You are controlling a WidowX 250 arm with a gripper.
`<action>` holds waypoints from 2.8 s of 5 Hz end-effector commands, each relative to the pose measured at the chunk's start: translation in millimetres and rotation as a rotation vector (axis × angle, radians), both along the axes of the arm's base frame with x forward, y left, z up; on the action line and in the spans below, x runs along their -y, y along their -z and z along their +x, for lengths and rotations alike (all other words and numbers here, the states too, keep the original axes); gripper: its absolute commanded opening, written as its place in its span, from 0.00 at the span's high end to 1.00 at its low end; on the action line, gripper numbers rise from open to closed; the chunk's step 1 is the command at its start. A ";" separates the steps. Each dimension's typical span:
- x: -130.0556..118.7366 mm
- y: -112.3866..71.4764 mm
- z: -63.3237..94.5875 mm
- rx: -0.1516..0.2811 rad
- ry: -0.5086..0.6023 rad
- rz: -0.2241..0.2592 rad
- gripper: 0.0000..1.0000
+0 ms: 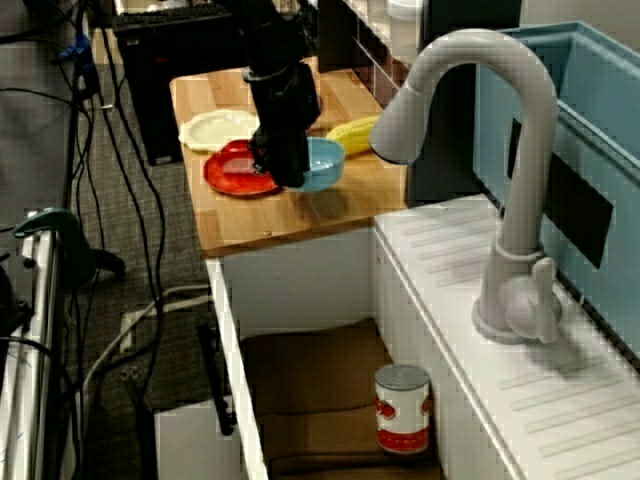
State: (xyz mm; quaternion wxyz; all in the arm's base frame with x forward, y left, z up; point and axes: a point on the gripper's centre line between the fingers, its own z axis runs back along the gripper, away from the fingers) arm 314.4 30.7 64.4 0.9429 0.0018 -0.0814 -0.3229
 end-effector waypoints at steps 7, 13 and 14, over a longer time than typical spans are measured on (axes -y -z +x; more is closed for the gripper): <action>4.3 -28.5 3.0 0.059 -0.034 0.032 0.00; -62.5 -39.1 8.0 0.111 -0.544 0.160 0.00; -69.9 -33.1 7.9 0.132 -0.534 0.181 0.00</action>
